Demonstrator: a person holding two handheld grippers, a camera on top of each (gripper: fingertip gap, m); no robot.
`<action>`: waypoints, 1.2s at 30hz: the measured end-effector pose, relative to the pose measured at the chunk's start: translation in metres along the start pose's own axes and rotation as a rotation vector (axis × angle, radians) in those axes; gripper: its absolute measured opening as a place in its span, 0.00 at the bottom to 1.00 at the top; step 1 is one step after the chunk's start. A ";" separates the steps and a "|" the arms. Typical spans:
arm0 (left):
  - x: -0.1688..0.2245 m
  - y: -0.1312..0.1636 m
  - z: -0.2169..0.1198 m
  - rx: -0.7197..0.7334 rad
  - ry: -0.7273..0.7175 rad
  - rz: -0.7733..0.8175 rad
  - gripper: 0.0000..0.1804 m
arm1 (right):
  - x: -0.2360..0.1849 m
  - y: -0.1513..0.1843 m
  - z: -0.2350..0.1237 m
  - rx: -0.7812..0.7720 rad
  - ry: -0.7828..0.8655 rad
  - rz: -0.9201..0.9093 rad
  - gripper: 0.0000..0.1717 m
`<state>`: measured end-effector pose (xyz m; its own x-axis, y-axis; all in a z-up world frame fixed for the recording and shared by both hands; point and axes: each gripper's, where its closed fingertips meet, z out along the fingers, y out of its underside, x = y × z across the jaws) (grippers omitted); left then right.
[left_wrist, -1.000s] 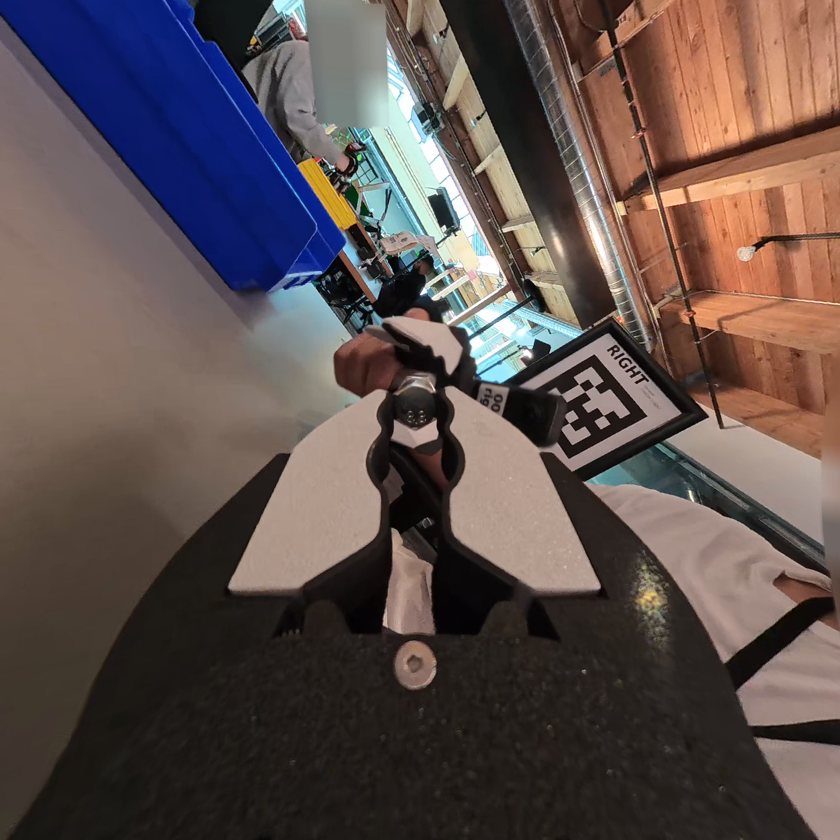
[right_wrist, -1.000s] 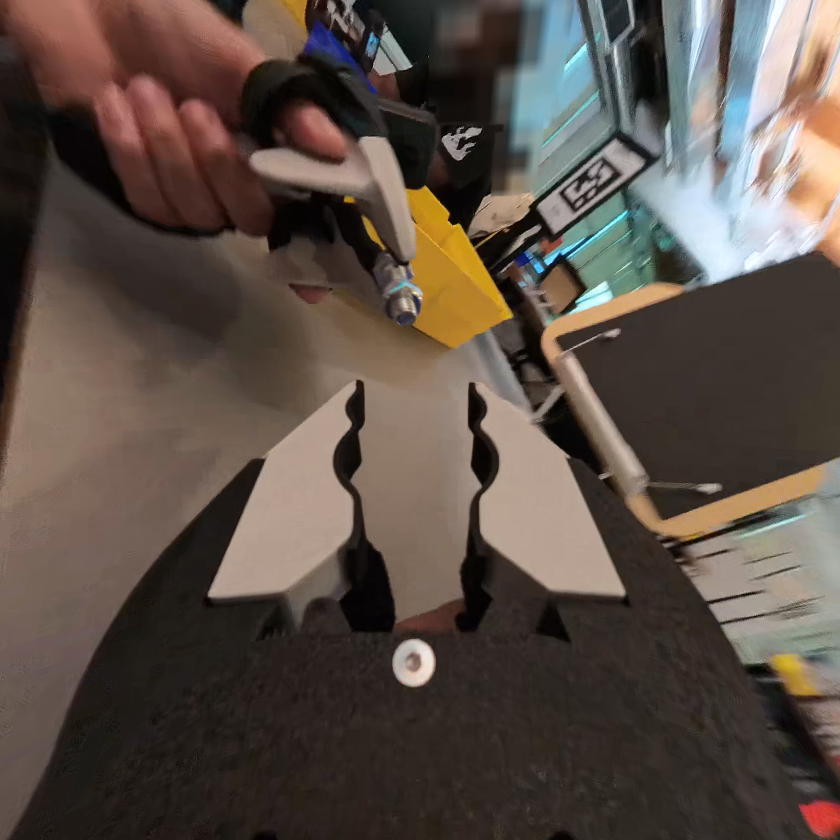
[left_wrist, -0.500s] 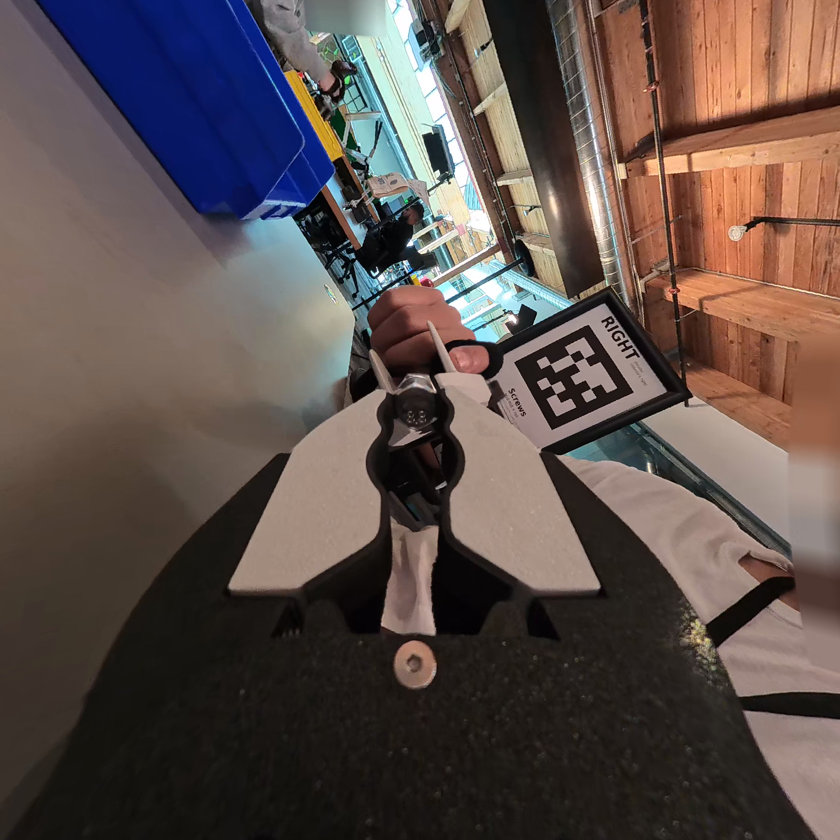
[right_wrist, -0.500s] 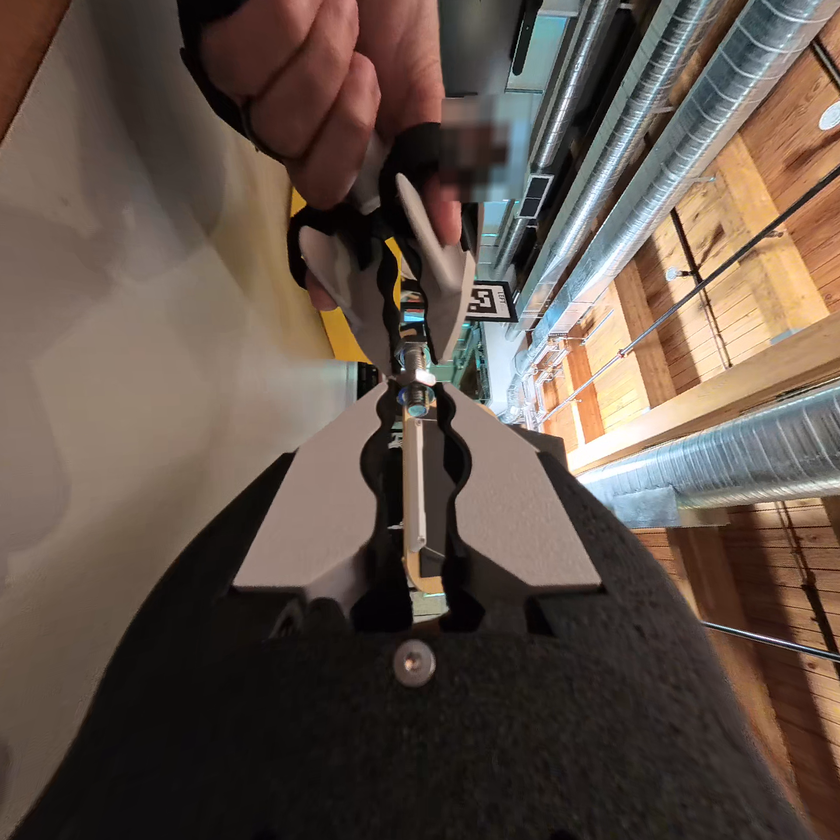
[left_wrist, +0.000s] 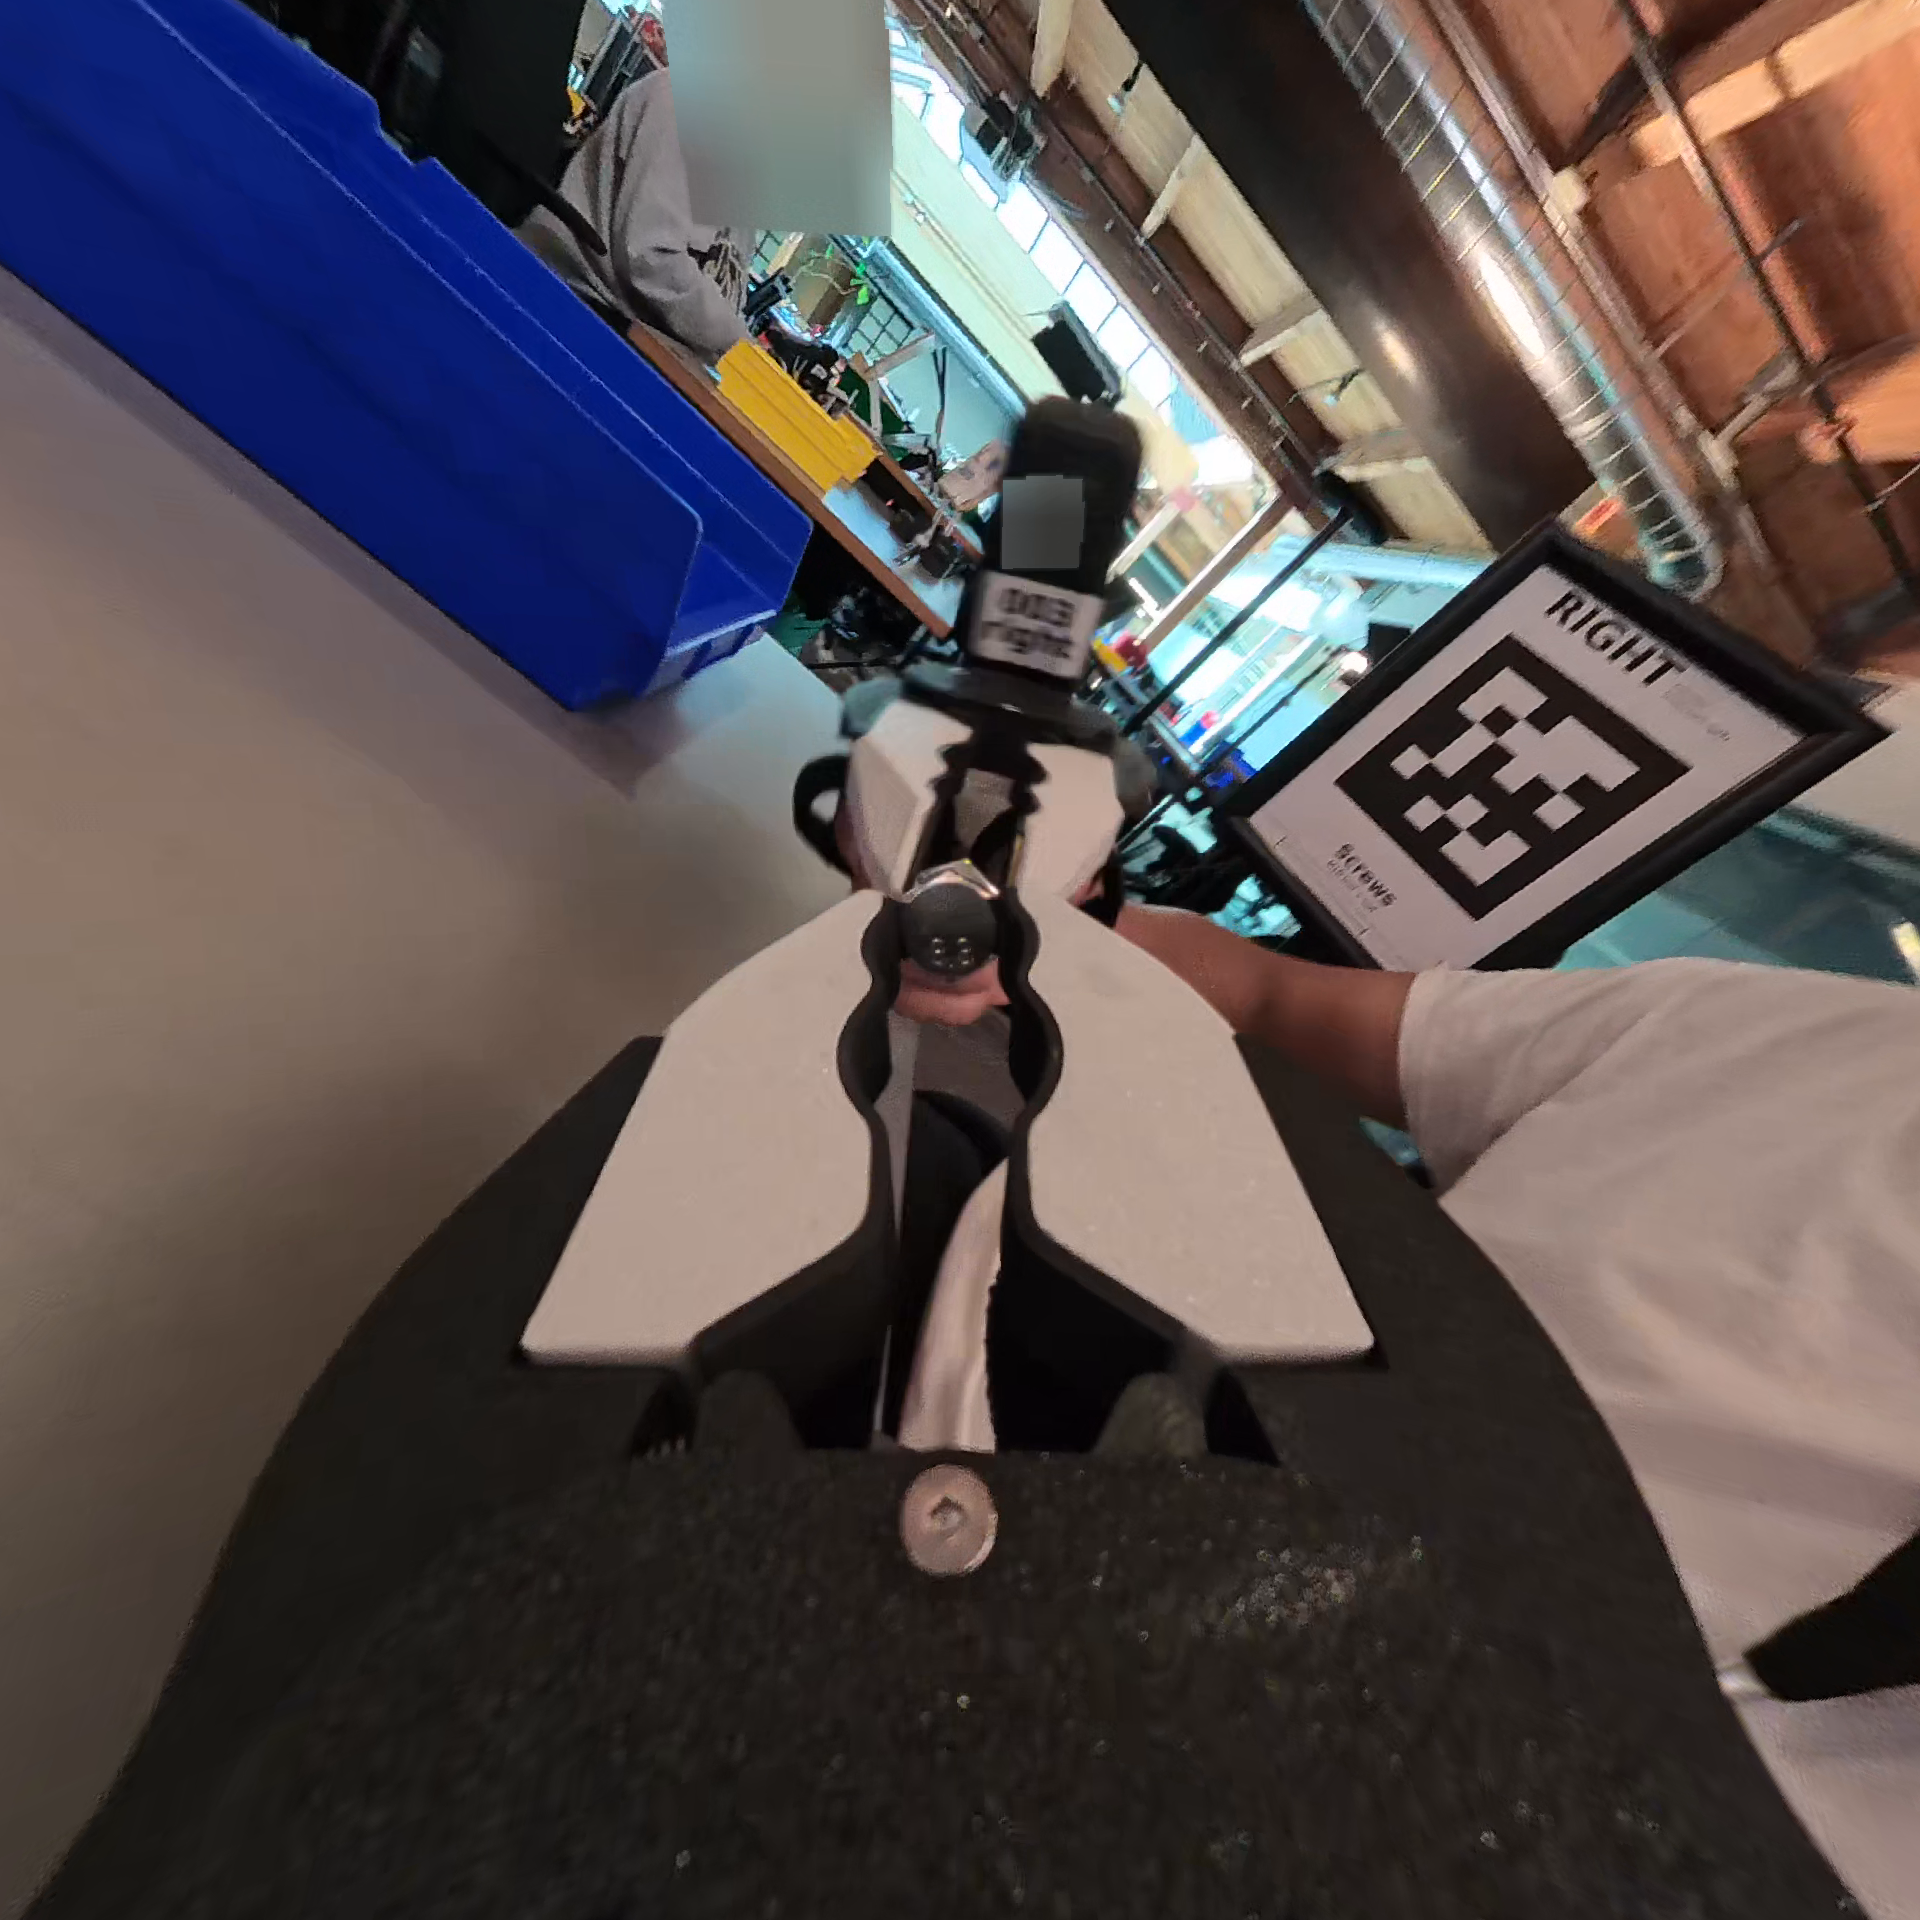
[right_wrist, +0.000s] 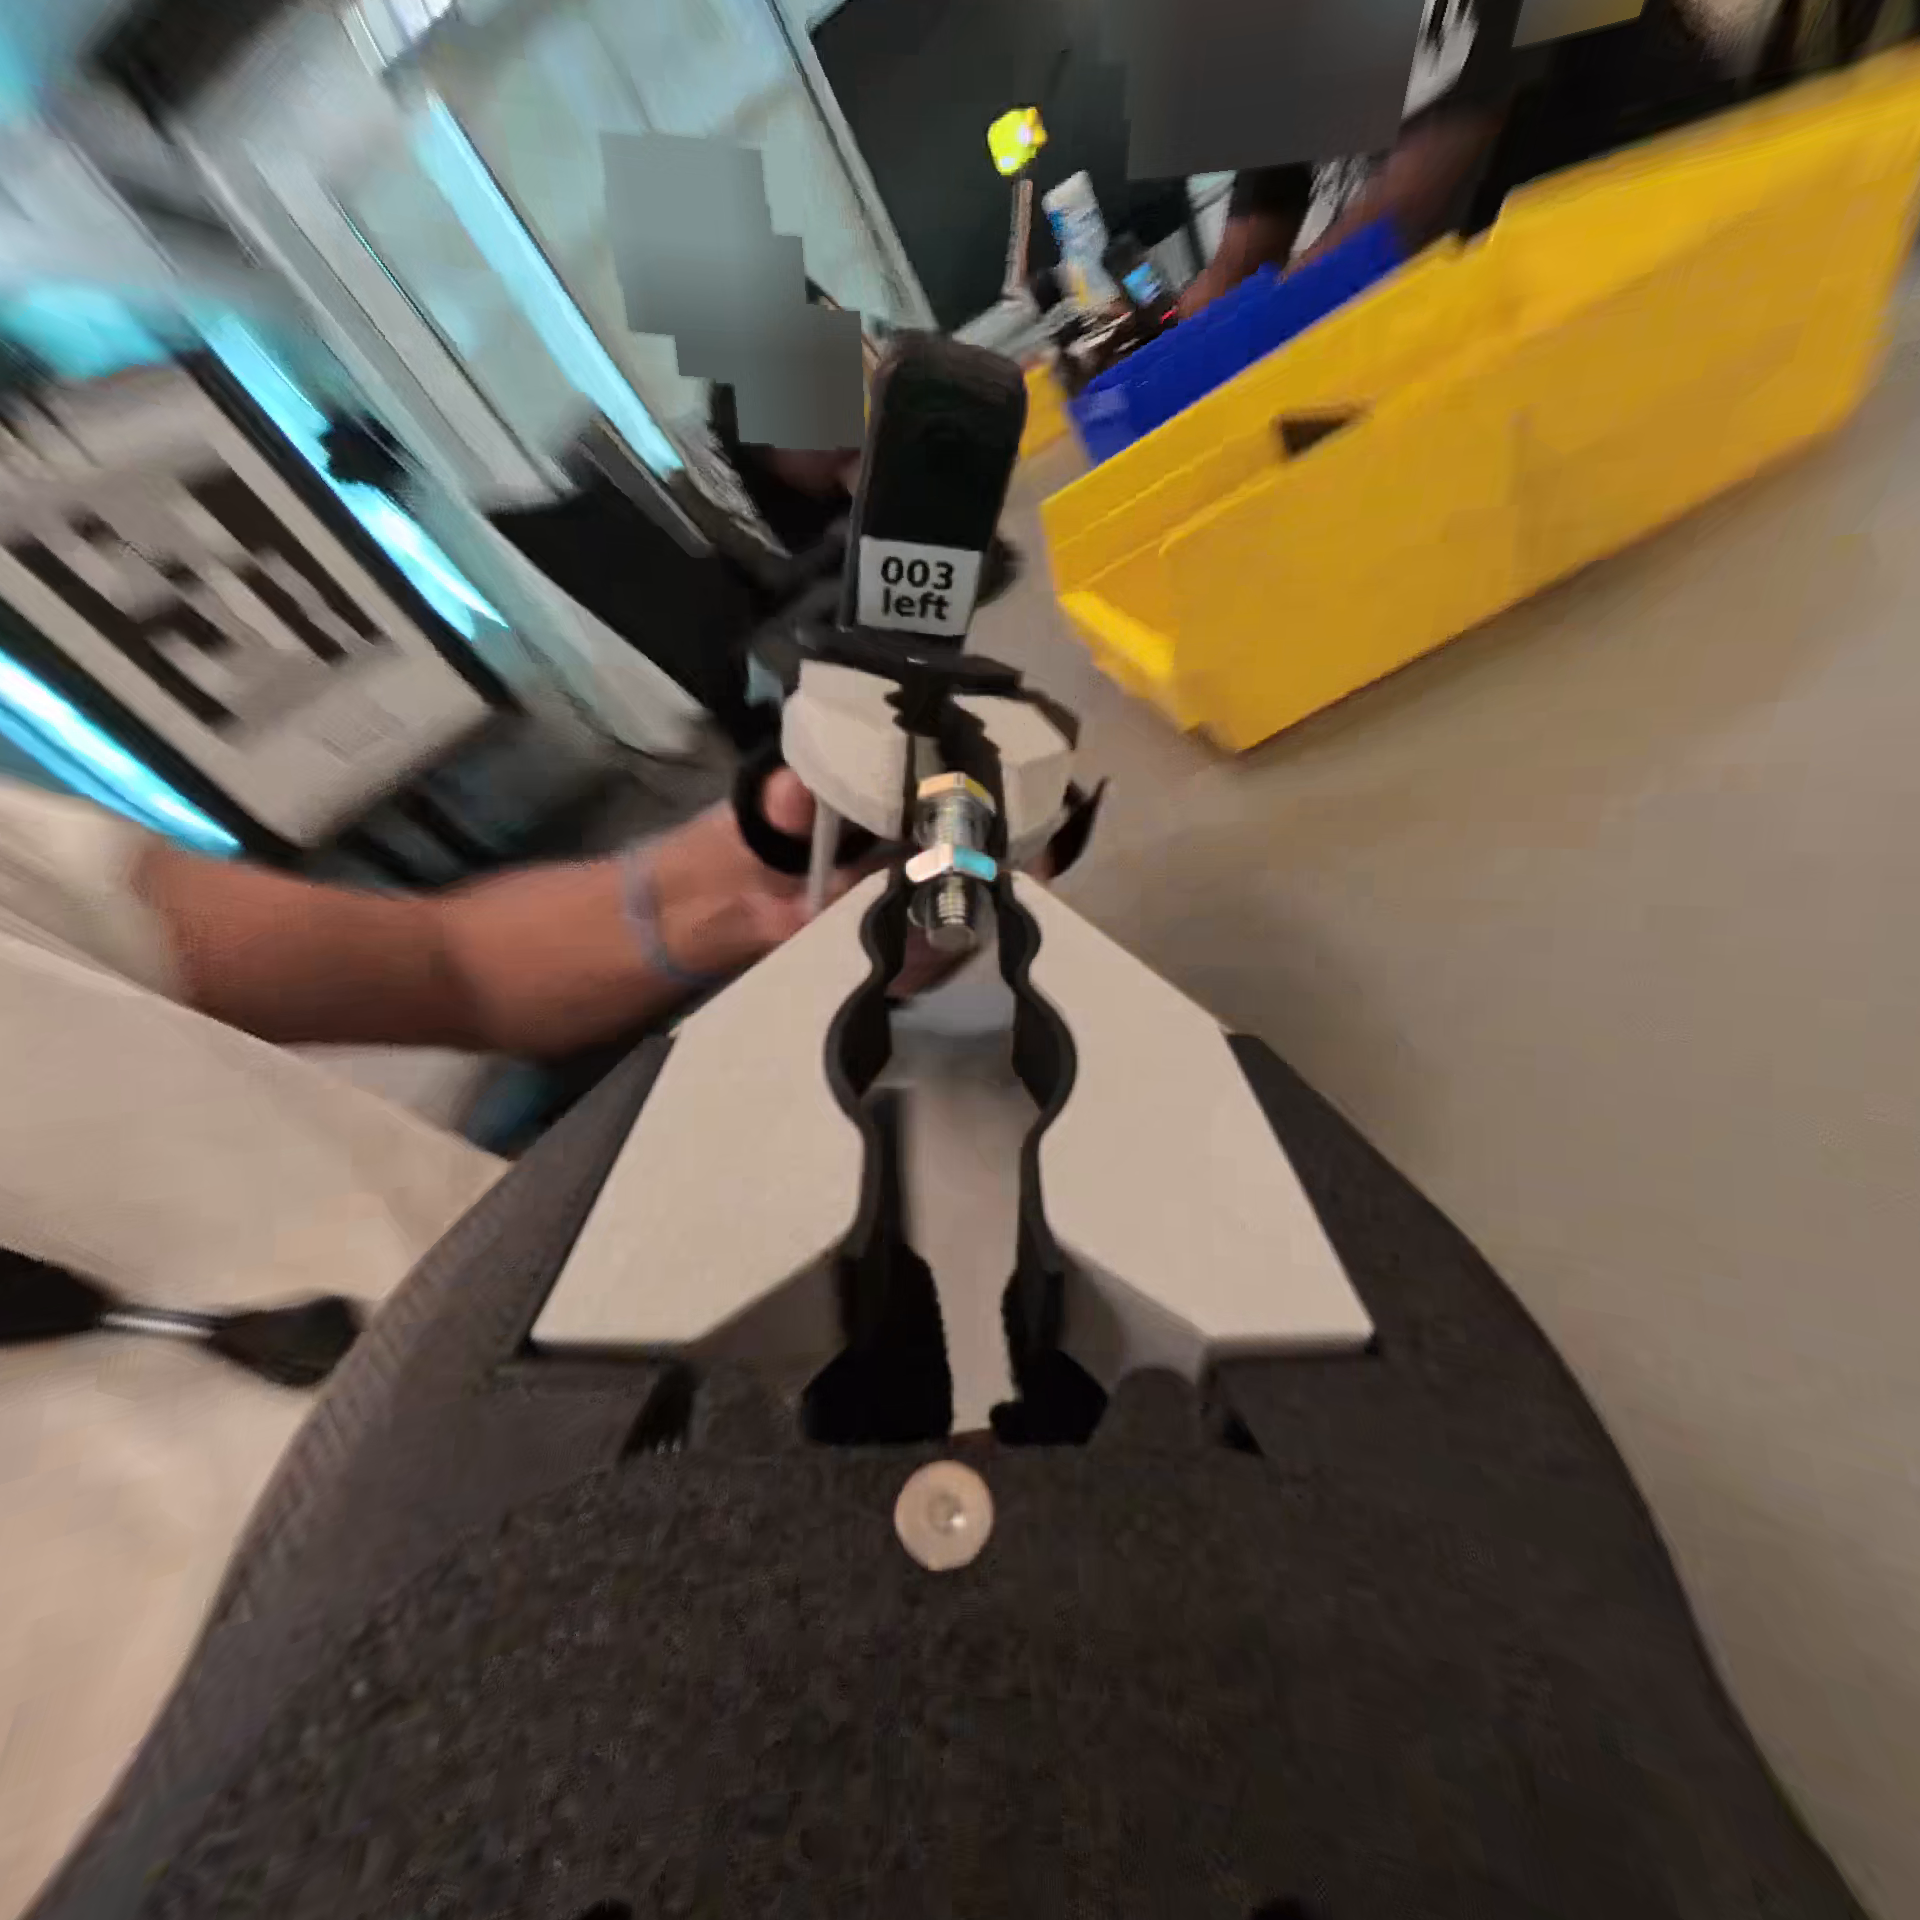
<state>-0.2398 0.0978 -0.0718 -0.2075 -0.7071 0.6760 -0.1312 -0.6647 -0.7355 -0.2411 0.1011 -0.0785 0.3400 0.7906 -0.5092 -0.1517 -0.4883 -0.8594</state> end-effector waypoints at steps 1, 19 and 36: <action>0.000 0.001 -0.001 -0.010 -0.012 0.034 0.10 | -0.001 0.001 0.000 0.011 -0.075 0.193 0.10; -0.003 -0.003 -0.008 -0.015 -0.023 0.075 0.10 | 0.005 0.013 -0.007 -0.124 -0.047 0.044 0.14; -0.003 -0.003 -0.012 -0.004 -0.100 0.203 0.21 | -0.003 -0.002 -0.020 -0.179 -0.004 -0.054 0.05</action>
<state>-0.2503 0.1053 -0.0720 -0.1331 -0.8470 0.5147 -0.1000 -0.5052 -0.8572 -0.2231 0.0920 -0.0741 0.3397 0.8188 -0.4627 0.0342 -0.5024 -0.8640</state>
